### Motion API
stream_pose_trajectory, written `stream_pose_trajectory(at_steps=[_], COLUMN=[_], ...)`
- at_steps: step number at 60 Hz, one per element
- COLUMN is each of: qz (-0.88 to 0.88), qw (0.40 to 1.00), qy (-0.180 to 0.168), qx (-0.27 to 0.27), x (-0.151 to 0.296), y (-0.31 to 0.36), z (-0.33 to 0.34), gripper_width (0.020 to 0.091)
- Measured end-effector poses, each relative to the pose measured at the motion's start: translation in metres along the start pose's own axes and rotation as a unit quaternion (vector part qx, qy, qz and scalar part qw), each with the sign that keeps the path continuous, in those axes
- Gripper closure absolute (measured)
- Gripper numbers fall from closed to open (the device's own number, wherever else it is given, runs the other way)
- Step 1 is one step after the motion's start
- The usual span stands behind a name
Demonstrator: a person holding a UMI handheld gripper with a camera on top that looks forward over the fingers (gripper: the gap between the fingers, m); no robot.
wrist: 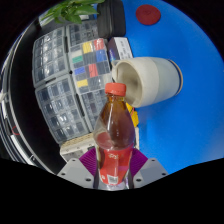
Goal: Pour water
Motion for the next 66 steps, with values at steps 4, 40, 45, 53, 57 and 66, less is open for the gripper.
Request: stream_pose_trajectory(at_steps=[4,40,45,53,57,66], qz=[0.024,0.633,0.683,0.712,0.712,0.715], qw=[1.0,0.741,0.677,0.632,0.63,0.628], qy=[-0.003,-0.217,-0.266,-0.286,-0.282,-0.269], qx=[-0.003,-0.045,-0.067,-0.112,-0.128,-0.149], x=[0.001,0.111,0.151,0.21,0.234,0.272], y=[0.001,0.164,0.168,0.155,0.141,0.109], z=[-0.001,0.077,0.089,0.094,0.092,0.084], gripper_width=[0.0708,0.0684,0.0677,0.0679,0.0681,0.068])
Point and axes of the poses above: the point between the fingertips, and its own axes, seen from behind it with the camera up: y to the left, x up, z backward, against the way the camera looks, the point moved 5 cm from there along z, backward, against the way the camera looks, and after that the axes turned 12 degrees about -z, right-handed, at the moved point
